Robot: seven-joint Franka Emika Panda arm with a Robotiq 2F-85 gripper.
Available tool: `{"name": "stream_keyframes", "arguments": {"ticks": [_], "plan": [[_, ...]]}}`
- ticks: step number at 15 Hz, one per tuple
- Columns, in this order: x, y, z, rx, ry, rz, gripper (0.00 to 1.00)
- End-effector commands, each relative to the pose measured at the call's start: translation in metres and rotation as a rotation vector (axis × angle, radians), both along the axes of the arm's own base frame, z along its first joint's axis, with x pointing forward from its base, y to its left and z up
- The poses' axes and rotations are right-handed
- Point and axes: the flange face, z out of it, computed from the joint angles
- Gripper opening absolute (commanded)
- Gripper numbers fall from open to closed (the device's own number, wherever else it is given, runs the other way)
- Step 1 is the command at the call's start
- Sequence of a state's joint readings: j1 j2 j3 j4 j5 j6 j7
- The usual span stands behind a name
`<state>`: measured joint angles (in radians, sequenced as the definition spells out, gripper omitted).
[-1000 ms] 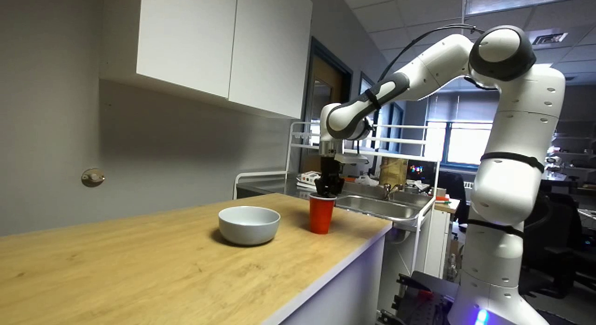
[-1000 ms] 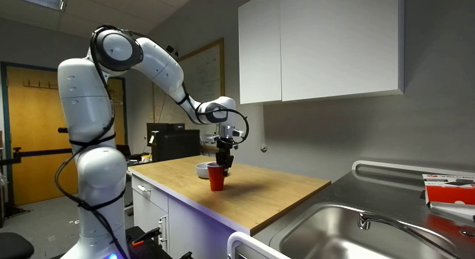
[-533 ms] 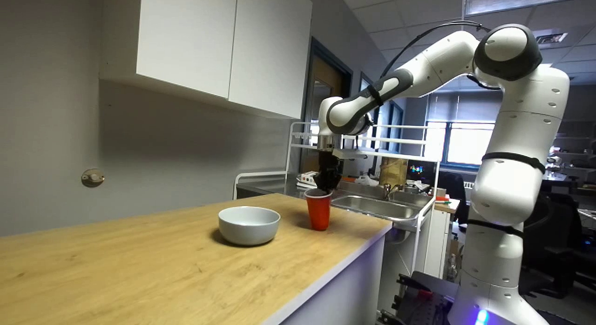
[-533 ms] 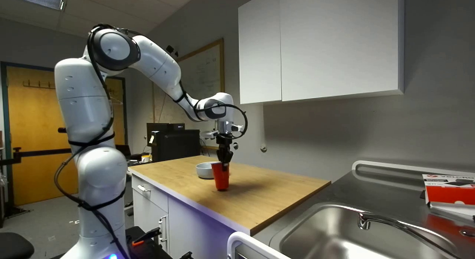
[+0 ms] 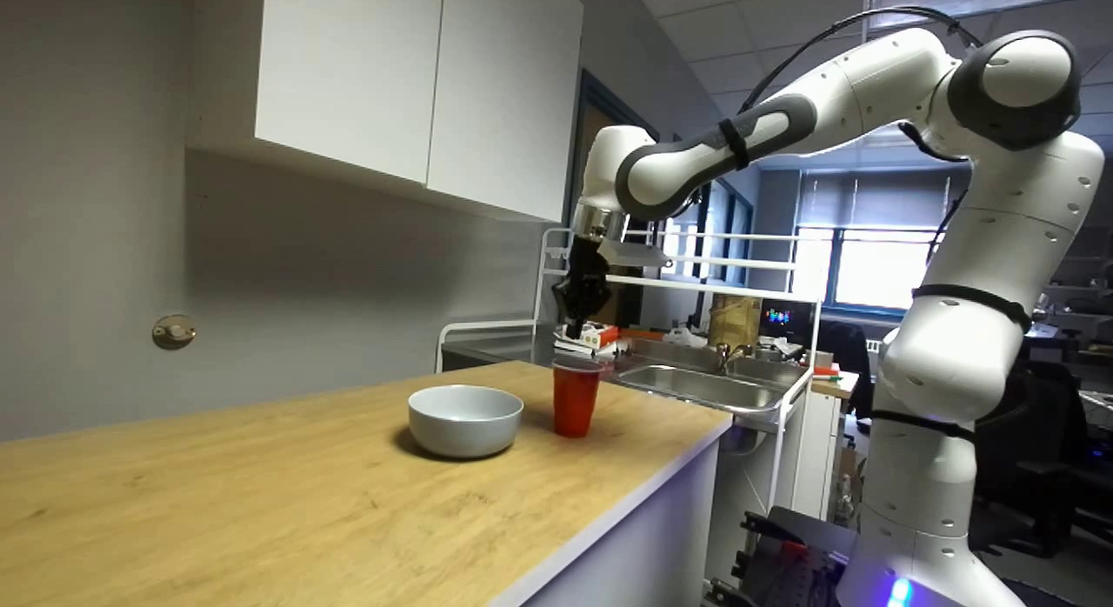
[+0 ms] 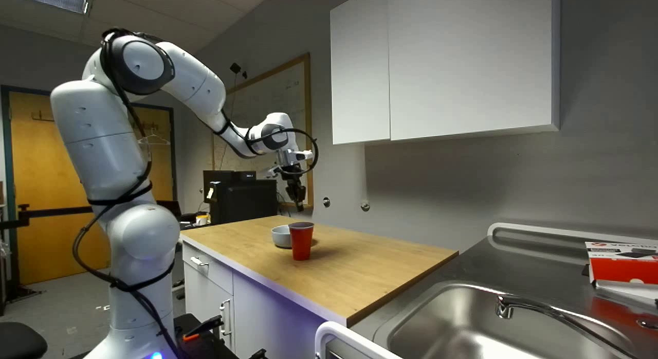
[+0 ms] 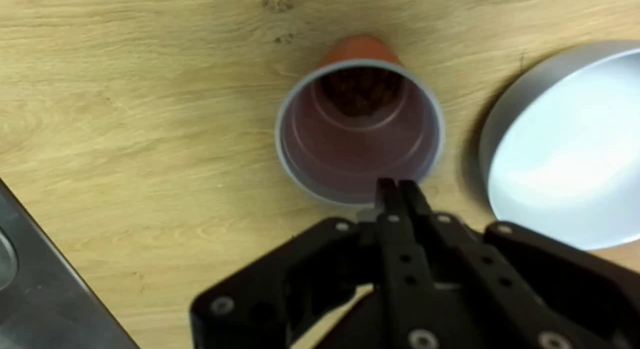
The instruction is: Pour the beans from the cup into the bowl
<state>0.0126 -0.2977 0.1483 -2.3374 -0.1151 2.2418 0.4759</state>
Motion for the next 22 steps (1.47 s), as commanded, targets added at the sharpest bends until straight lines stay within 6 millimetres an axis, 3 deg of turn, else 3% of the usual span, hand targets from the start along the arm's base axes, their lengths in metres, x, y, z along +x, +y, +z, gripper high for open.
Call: {"name": "stream_keyframes", "arguments": {"ticks": [1,3,4,5,7,15,22], "plan": [[-0.006,0.031,0.015,-0.052,-0.082,-0.008,0.07],[-0.007,0.039,0.015,-0.077,-0.088,0.004,0.07],[-0.007,0.04,0.015,-0.084,-0.083,0.008,0.31],[-0.006,0.036,0.015,-0.086,-0.077,0.007,0.32],[-0.003,0.022,0.018,-0.08,-0.068,-0.013,0.4],[0.012,-0.058,0.006,-0.009,0.002,-0.127,1.0],[0.016,-0.08,-0.038,0.098,0.174,-0.158,1.0]]}}
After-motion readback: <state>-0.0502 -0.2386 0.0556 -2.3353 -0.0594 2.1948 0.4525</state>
